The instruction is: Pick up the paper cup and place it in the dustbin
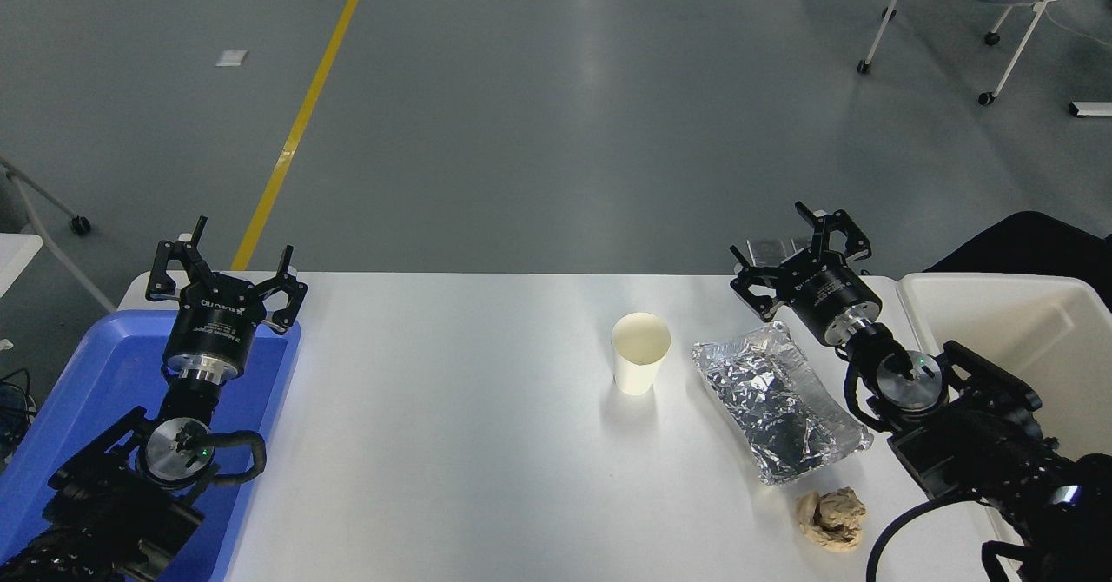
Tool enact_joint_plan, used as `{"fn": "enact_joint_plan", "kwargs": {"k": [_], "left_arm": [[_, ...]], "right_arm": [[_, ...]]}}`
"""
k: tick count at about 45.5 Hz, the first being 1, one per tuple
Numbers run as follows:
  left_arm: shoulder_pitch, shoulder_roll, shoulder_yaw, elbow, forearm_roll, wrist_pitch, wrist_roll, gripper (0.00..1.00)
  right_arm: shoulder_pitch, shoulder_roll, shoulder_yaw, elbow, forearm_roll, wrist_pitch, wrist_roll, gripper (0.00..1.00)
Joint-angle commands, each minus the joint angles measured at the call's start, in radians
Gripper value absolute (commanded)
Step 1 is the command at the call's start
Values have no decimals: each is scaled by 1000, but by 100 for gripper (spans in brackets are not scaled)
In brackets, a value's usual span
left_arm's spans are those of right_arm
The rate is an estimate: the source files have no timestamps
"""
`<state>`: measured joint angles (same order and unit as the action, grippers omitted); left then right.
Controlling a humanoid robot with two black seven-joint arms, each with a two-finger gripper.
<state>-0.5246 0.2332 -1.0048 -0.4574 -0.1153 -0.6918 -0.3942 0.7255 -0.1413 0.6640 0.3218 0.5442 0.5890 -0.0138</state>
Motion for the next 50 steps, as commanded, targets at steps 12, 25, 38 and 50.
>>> {"fn": "enact_joint_plan", "kwargs": {"k": [12, 25, 38, 50], "left_arm": [[-2, 0, 0, 0, 0, 3, 5, 100], [-2, 0, 0, 0, 0, 3, 5, 100], [0, 0, 0, 0, -1, 3, 3, 100], [0, 0, 0, 0, 0, 3, 3, 100]], "right_arm": [[22, 3, -15, 5, -21, 2, -2, 100], [333, -70, -424, 6, -283, 2, -11, 100], [643, -139, -984, 201, -492, 3, -11, 100], [972, -222, -1305, 706, -627, 0, -12, 100]]}}
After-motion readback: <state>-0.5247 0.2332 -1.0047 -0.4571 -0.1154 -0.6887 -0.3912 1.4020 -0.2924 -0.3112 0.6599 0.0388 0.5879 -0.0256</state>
